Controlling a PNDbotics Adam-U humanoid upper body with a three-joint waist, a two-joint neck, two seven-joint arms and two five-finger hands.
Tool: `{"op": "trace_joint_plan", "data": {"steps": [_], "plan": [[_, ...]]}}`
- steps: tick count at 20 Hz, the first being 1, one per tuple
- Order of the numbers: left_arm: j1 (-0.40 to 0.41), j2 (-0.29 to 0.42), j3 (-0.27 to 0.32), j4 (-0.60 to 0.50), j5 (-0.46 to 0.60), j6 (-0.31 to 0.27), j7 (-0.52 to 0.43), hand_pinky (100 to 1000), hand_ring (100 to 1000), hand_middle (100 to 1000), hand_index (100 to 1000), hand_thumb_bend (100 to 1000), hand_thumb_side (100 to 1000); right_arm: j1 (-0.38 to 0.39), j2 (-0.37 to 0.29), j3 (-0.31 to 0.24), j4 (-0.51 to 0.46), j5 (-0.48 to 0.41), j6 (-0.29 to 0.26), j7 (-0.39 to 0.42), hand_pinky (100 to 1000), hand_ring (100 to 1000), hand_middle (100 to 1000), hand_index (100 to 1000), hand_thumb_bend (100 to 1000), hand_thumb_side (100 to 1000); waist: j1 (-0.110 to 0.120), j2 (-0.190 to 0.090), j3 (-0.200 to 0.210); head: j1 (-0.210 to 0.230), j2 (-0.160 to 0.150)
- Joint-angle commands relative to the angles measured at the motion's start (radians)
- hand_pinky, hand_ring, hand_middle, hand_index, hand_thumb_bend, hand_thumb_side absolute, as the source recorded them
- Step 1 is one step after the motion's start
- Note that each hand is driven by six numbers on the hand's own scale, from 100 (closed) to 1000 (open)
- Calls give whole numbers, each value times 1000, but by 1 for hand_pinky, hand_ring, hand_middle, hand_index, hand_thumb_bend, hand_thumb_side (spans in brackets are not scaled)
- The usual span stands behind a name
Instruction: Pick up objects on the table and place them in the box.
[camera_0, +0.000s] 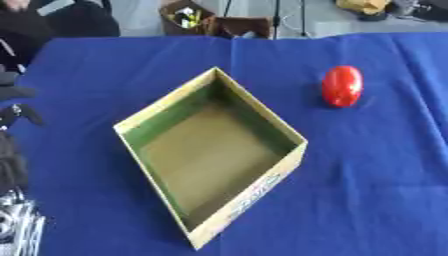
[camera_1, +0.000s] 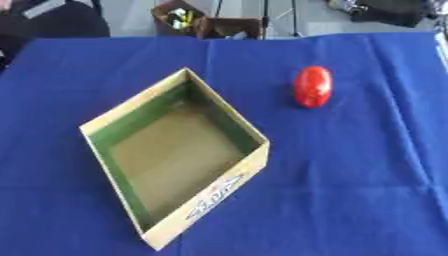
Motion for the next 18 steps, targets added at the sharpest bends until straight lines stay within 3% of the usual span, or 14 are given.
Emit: {"op": "trace_joint_plan", "data": {"steps": [1, 2, 10, 12, 18], "plan": [[-4, 11, 4, -18, 3, -1, 1, 281, 535, 580, 703, 100, 933, -42, -16, 17, 15, 35, -31, 34, 802, 790, 788, 866, 381, 1000, -1, -26, 3, -4, -7], [-3, 12, 3, -18, 4, 0, 1, 281, 536, 580, 703, 100, 932, -54, -15, 29, 29, 50, -43, 49, 816, 803, 801, 867, 443, 1000, -1, -26, 4, -5, -4], [3, 10, 0, -18, 4, 2, -5, 279, 535, 581, 703, 100, 933, -154, 25, 96, 204, 174, -136, 217, 895, 889, 862, 928, 667, 1000, 7, -22, 4, -8, 16], [2, 10, -1, -18, 5, 2, -6, 278, 535, 581, 703, 100, 933, -168, 35, 99, 247, 184, -140, 280, 907, 895, 864, 941, 717, 939, 8, -19, 4, -8, 13], [1, 9, -3, -18, 7, 2, -11, 278, 536, 582, 703, 100, 933, -196, 55, 89, 319, 167, -113, 434, 901, 889, 851, 950, 739, 776, 10, -13, 5, -8, 6]]}}
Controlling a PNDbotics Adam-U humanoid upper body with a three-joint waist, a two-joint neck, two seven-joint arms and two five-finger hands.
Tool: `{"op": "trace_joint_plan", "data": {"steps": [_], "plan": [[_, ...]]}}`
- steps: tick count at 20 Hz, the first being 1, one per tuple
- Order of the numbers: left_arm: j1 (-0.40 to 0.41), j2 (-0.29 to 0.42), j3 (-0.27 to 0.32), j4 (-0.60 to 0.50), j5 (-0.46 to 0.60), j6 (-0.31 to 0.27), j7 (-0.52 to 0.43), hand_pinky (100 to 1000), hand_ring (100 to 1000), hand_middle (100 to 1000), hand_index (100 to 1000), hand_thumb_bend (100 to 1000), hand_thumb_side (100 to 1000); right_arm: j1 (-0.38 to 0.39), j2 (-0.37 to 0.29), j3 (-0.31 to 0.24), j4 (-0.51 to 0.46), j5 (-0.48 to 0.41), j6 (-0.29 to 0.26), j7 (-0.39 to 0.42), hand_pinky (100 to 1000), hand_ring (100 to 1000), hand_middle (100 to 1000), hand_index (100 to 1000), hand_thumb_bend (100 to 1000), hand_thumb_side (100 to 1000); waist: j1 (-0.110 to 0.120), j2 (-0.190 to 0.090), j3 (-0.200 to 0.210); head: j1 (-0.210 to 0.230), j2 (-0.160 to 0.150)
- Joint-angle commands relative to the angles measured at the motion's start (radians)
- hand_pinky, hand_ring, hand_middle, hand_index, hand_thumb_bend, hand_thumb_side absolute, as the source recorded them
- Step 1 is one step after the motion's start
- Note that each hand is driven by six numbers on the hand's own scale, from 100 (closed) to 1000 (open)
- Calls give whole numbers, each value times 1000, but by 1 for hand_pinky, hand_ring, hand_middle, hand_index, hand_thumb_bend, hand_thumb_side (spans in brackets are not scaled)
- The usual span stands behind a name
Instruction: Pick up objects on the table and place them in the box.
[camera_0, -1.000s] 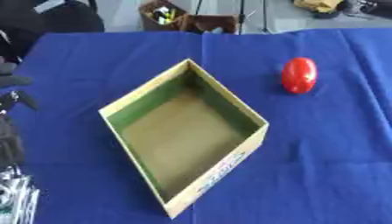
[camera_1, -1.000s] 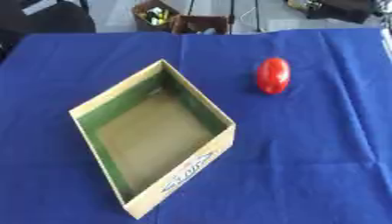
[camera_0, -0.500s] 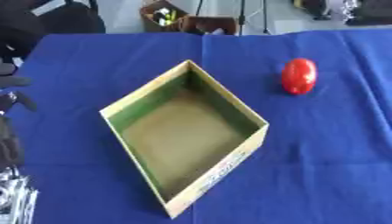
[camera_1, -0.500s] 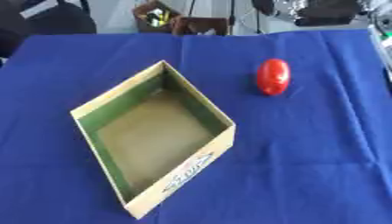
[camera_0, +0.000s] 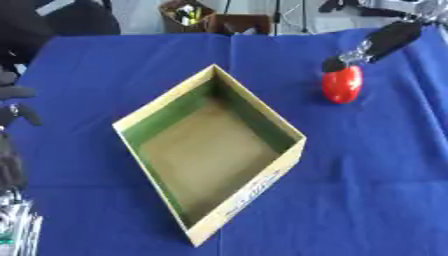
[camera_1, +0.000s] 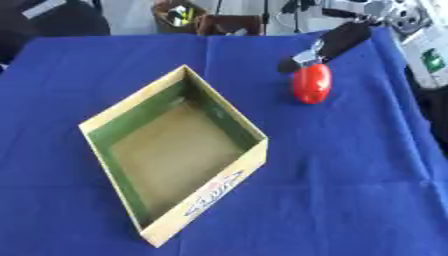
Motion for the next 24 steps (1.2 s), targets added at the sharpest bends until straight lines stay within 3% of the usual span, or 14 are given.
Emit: {"op": "trace_joint_plan", "data": {"steps": [1, 10, 20, 24], "plan": [[-8, 9, -3, -18, 4, -3, -6, 278, 536, 582, 702, 100, 934, -33, -7, -14, 20, -13, 19, 65, 898, 886, 850, 953, 733, 739, -2, -15, 2, -1, -6], [-9, 11, -5, -18, 6, -2, -11, 280, 536, 582, 703, 100, 934, -56, -10, -14, 51, 15, 78, 165, 895, 875, 848, 972, 732, 658, -6, -16, 1, 1, -12], [-12, 9, -6, -18, 7, -3, -13, 279, 535, 583, 702, 100, 936, -62, -2, -9, 112, 157, 103, 139, 914, 892, 875, 961, 703, 629, -9, -8, 2, 2, -25], [-12, 8, -5, -18, 7, -4, -14, 279, 535, 583, 701, 100, 937, -63, 3, -6, 138, 210, 100, 126, 916, 894, 879, 955, 737, 613, -7, -2, 4, 0, -28]]}}
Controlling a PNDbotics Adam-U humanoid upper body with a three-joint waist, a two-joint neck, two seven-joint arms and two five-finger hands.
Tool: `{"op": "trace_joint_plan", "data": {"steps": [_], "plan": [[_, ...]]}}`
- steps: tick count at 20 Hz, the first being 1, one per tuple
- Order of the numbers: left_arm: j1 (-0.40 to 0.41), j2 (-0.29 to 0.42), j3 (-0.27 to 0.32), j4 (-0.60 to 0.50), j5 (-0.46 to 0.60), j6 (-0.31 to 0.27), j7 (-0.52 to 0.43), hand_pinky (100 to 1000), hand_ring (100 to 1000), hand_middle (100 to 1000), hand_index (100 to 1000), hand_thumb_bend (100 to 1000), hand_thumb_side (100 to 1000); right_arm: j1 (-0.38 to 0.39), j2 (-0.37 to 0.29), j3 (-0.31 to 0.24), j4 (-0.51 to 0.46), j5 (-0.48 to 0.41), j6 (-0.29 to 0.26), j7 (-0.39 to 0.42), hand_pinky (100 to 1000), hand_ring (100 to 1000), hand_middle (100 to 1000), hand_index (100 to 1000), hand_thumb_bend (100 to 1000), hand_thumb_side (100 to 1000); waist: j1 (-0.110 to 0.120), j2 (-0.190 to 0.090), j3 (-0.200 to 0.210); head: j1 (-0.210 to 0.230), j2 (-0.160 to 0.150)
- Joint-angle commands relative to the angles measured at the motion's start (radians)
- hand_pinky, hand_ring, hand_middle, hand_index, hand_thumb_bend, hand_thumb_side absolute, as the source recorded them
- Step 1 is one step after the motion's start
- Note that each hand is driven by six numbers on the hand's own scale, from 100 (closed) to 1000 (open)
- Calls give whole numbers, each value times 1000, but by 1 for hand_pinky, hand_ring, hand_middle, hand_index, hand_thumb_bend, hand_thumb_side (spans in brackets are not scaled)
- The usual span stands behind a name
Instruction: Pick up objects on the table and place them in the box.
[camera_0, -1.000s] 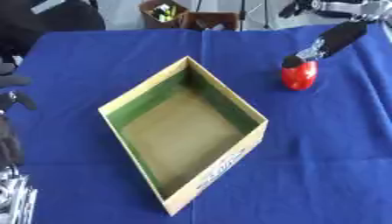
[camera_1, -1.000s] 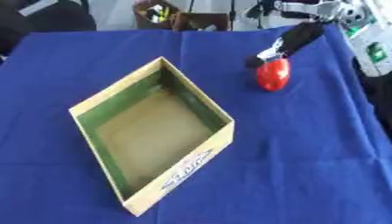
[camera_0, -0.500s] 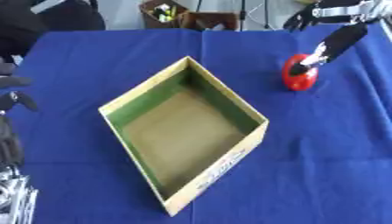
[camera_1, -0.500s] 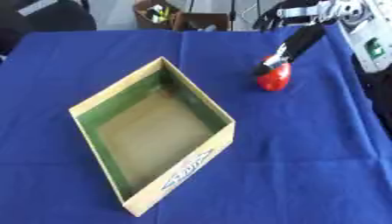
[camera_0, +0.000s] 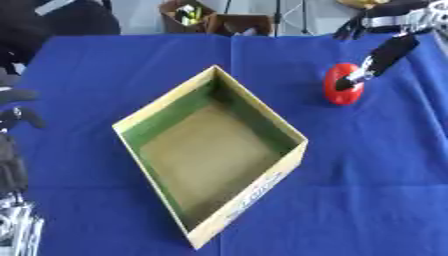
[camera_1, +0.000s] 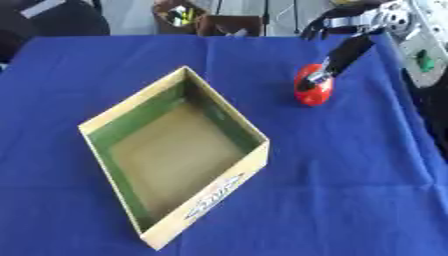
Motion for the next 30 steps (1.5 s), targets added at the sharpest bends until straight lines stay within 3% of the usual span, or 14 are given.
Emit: {"op": "trace_joint_plan", "data": {"steps": [1, 17, 30], "plan": [[-9, 8, 0, -18, 2, -4, -4, 279, 535, 583, 701, 100, 937, -26, -9, -5, 13, 44, -2, -13, 915, 895, 879, 957, 739, 614, -1, -14, 3, -3, -11], [-8, -1, -2, -18, 1, -4, -11, 276, 534, 584, 701, 100, 938, -40, 33, -34, 145, 158, 9, -65, 908, 895, 873, 957, 692, 619, 9, 7, 5, -19, -25], [-10, -5, -4, -18, 1, -5, -17, 277, 534, 586, 700, 100, 941, -44, 45, -39, 181, 180, 27, -87, 883, 865, 822, 939, 622, 640, 9, 18, 6, -24, -28]]}}
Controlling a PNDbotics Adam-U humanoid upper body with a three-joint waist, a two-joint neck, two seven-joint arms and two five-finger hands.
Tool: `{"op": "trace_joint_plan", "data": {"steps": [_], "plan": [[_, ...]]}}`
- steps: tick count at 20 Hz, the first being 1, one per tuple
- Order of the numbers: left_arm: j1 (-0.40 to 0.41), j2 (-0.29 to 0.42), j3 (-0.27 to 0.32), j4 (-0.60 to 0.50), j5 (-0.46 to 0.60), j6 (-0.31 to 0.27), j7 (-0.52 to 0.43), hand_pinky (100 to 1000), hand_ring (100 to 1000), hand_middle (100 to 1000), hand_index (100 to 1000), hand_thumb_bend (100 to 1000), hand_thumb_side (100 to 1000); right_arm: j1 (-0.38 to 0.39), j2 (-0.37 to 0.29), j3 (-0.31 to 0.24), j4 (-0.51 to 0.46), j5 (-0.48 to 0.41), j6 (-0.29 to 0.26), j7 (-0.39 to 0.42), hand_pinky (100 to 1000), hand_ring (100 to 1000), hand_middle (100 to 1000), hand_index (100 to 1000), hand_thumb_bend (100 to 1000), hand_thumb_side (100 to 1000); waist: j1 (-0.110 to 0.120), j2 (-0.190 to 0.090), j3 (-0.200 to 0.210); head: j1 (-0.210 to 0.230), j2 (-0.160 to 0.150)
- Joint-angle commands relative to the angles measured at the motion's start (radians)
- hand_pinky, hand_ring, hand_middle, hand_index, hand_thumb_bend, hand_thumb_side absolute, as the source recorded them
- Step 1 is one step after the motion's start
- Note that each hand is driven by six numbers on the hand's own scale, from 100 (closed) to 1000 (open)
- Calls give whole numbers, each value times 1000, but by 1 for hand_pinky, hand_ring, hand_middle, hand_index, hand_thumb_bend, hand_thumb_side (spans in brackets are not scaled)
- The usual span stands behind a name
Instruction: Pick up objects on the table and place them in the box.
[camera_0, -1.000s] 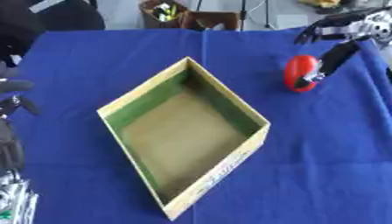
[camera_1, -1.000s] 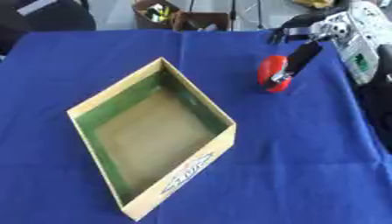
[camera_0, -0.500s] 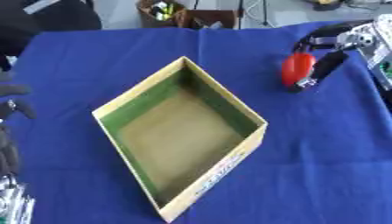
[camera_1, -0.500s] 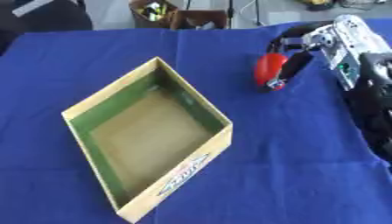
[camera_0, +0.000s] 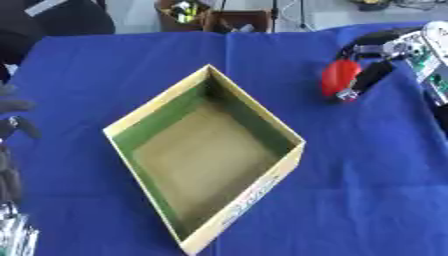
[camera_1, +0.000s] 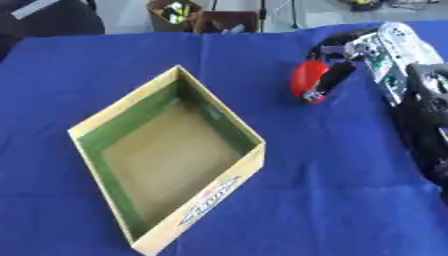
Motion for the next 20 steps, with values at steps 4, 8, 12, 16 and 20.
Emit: {"op": "trace_joint_plan", "data": {"steps": [4, 8, 12, 16, 20], "plan": [[-7, 4, -3, -18, 1, -2, -5, 277, 534, 586, 700, 100, 941, -27, -7, -9, -5, 0, 6, -14, 824, 811, 742, 897, 569, 634, -3, -15, 3, -4, -9], [-8, 4, -3, -18, 1, -2, -6, 278, 535, 586, 700, 100, 943, -27, -6, -6, -6, -7, 5, -19, 708, 697, 699, 870, 491, 590, -3, -15, 3, -4, -7], [-8, 4, -3, -18, 2, -1, -7, 278, 535, 587, 700, 100, 943, -27, -5, -6, -5, -15, 6, -20, 635, 633, 683, 853, 417, 575, -3, -14, 3, -4, -7], [-7, 3, -3, -18, 2, -1, -7, 278, 535, 587, 700, 100, 943, -27, -4, -6, -8, -24, 10, -31, 570, 597, 660, 829, 359, 561, -2, -15, 2, -5, -6], [-8, 3, -3, -18, 2, -1, -8, 278, 535, 587, 699, 100, 944, -25, -4, -5, -18, -36, 16, -55, 455, 534, 624, 806, 301, 514, -1, -14, 1, -5, -8]]}}
